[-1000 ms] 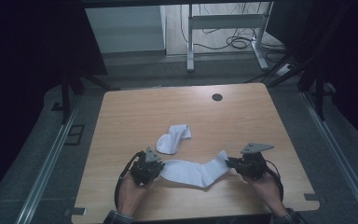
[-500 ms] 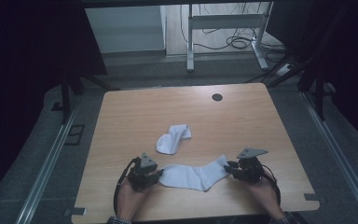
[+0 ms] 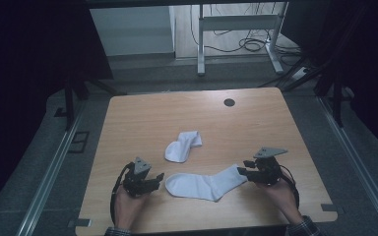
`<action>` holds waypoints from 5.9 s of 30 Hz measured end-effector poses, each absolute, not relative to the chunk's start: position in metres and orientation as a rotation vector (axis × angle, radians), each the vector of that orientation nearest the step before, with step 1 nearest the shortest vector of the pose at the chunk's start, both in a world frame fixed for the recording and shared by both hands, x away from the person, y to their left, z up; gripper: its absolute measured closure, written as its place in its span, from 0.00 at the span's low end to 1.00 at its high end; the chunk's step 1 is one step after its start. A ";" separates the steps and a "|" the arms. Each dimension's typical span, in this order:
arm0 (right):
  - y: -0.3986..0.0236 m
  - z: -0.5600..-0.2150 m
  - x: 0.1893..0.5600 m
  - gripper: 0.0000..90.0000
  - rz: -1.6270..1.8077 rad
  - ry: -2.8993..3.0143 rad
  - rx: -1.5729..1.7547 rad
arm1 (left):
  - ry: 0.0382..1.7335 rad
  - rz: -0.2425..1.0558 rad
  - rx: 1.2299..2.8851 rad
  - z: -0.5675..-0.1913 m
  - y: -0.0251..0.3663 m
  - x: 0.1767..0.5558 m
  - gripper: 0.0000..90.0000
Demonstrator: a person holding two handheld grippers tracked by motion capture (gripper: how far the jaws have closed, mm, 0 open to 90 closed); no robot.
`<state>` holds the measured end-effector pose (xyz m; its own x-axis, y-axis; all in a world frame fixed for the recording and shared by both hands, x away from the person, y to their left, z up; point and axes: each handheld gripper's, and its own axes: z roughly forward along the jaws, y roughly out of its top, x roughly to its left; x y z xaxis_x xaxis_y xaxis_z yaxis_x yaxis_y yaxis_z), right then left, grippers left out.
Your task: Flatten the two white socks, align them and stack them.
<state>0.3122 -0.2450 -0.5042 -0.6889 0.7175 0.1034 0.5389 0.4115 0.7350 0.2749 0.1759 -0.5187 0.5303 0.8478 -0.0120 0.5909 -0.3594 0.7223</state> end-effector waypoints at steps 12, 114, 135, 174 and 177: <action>-0.228 -0.501 0.336 0.69 1.183 2.475 1.108 | 1.239 0.511 2.086 -0.541 0.186 0.280 0.33; -0.162 -0.486 0.421 0.97 0.992 2.502 0.989 | 1.244 0.498 1.941 -0.510 0.178 0.363 0.95; -0.190 -0.490 0.429 0.79 0.961 2.475 1.049 | 1.308 0.485 2.011 -0.527 0.175 0.383 0.95; -0.178 -0.525 0.426 0.63 0.961 2.446 1.190 | 1.378 0.536 2.013 -0.540 0.182 0.401 0.53; -0.179 -0.529 0.428 0.63 0.973 2.455 1.207 | 1.375 0.533 2.010 -0.541 0.183 0.401 0.53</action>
<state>0.4282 -0.1786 -0.5290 -0.6309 0.7722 0.0747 0.6138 0.4380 0.6568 0.4012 0.1828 -0.5411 0.3715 0.9282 -0.0233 0.6700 -0.2506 0.6988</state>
